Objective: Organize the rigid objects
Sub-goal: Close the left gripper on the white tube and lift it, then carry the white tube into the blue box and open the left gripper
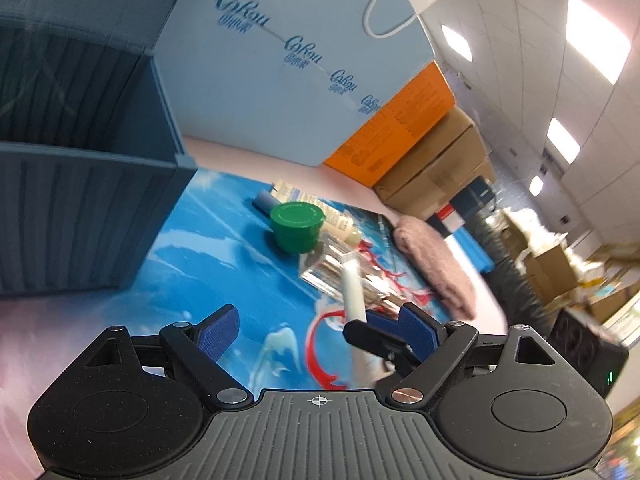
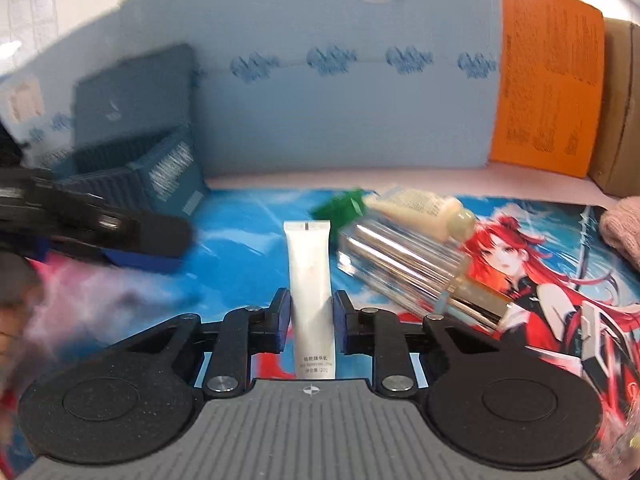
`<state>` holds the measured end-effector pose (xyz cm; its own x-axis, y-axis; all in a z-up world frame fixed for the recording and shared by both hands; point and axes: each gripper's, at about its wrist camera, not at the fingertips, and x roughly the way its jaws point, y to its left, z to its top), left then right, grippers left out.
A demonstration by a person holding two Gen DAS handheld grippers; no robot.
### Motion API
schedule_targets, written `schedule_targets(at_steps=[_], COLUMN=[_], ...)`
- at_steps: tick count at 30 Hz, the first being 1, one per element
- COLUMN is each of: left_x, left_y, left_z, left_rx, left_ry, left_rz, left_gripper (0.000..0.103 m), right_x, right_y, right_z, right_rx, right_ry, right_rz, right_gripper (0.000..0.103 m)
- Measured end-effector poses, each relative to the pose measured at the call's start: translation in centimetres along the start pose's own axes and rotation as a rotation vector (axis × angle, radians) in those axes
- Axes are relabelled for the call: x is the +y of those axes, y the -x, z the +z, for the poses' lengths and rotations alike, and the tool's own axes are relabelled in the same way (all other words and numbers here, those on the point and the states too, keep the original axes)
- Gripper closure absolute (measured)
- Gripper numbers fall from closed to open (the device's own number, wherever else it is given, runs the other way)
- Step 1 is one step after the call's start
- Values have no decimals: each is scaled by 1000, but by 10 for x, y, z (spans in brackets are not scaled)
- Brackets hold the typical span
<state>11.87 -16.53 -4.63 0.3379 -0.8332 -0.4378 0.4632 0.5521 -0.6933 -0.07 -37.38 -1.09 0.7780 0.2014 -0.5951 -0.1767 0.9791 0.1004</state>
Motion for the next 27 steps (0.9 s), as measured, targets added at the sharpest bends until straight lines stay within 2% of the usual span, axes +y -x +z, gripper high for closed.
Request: schedule_targets(at_steps=[5,6,8,10,12,18,22,27], left_x=[-2,-4,-6,-5,-4,-17,-24,-21], left_y=[2,3,3,1,0,22,53,95], left_z=[-1,-1,-1,0,0,5,15,28], left_rx=[-20,-26,-25,-8,-2,-97,-210,-363], left_ry=[0,-9,-30,-35,-34,-101,-138,-152], left_rz=[-50,-55,-39,-30,-42,-49,-53,-23], left_gripper=[20,24,44,80,90,91,91,91], right_x=[23,26,32,36,38,50,65,98], right_y=[4,2,0,-1,-2,10,19,14], right_z=[1,1,2,2,4,15,34,61], right_rx=[-16,-13,-12,-14,-16,-83,-165,-254], right_ry=[26,27,30,32,27,52,84,147], right_rz=[57,70,85,87,93,94,119,143], right_gripper=[82,82,82,82,82,82,82,82])
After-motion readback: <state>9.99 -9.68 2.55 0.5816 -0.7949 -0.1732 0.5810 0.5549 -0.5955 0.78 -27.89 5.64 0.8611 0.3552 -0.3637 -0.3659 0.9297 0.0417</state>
